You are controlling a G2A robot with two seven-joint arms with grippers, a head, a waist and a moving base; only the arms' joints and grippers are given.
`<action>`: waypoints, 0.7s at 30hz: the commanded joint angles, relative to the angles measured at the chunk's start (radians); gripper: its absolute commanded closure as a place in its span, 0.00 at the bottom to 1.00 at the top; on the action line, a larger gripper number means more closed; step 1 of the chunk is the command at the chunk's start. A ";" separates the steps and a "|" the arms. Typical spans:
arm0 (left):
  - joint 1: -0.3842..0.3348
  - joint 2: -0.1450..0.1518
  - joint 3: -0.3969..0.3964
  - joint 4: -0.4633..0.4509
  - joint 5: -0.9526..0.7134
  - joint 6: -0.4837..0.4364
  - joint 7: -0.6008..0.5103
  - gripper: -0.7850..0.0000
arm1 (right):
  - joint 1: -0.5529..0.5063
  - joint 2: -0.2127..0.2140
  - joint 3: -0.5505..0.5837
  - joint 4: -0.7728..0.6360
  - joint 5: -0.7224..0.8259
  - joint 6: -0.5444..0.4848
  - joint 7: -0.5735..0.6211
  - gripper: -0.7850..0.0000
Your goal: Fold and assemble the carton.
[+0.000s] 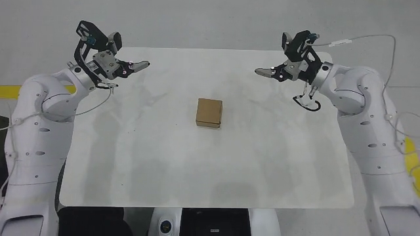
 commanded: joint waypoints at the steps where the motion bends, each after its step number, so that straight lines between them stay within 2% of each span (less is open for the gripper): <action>1: -0.006 0.002 -0.004 -0.001 0.005 -0.002 0.007 0.00 | 0.005 0.001 0.000 0.002 0.001 0.004 0.000 0.00; 21: -0.011 0.004 -0.007 0.000 0.002 -0.003 0.018 0.00 | 0.007 0.001 0.001 0.003 0.002 0.006 0.000 0.00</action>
